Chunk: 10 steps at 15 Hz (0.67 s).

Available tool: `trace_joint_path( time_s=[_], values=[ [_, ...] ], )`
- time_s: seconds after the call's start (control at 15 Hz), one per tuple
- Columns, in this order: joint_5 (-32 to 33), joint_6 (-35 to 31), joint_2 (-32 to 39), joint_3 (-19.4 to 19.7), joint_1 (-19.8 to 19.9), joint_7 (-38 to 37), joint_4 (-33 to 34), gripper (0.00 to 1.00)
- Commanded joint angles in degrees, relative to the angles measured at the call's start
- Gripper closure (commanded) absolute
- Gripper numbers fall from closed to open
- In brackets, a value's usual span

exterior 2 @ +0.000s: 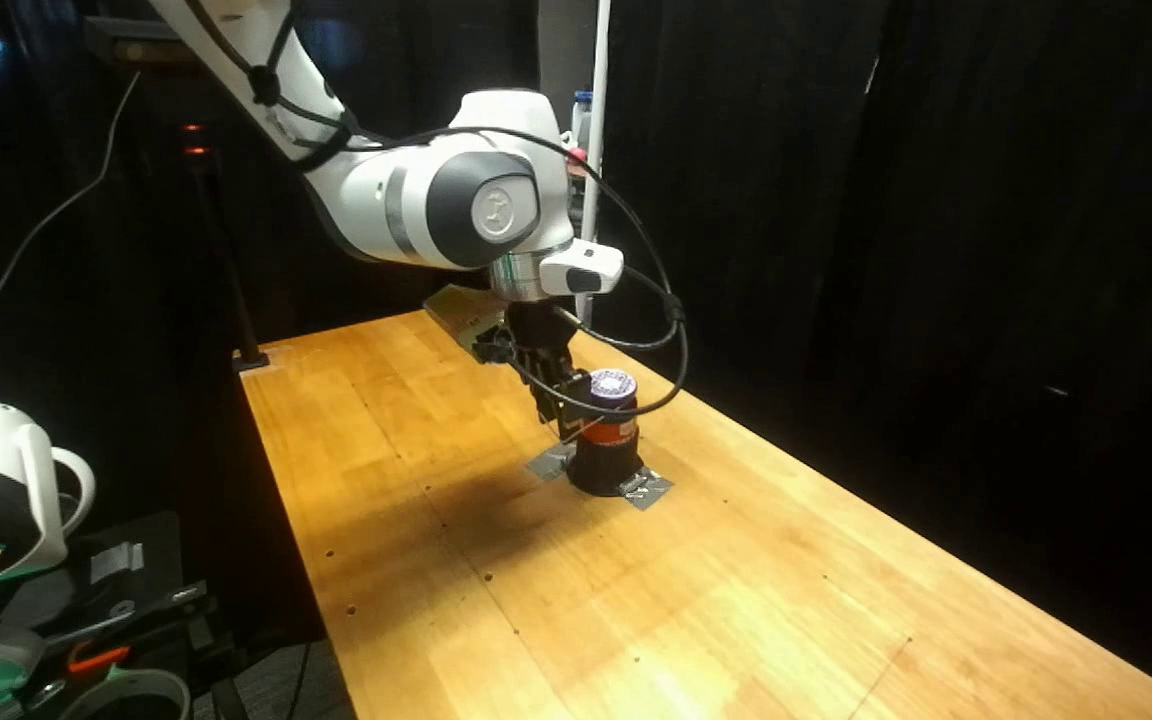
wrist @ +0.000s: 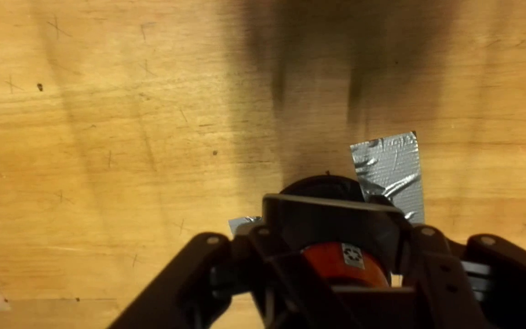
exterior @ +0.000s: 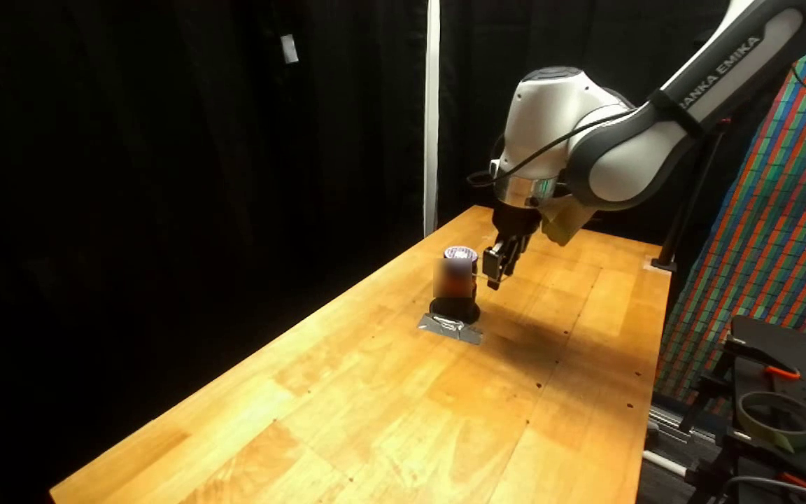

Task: Place the elastic band over the cup

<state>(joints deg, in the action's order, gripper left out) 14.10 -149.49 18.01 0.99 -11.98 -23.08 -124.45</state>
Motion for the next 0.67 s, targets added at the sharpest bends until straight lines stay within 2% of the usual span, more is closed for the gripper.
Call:
trace_joint_path(
  time_s=[0.0, 0.2, 0.4, 0.6],
  values=[
    [4.0, -8.1, -8.4, 1.3, -0.9, -1.9, -9.9, 0.76],
    [9.6, -17.3, -10.7, 2.8, -1.2, -5.3, -14.4, 1.0],
    [15.8, -23.9, -10.9, 4.6, -1.2, -9.5, -17.0, 1.0],
    [26.6, -28.6, -10.6, 9.8, -3.3, -17.9, -17.2, 1.0]
  ],
)
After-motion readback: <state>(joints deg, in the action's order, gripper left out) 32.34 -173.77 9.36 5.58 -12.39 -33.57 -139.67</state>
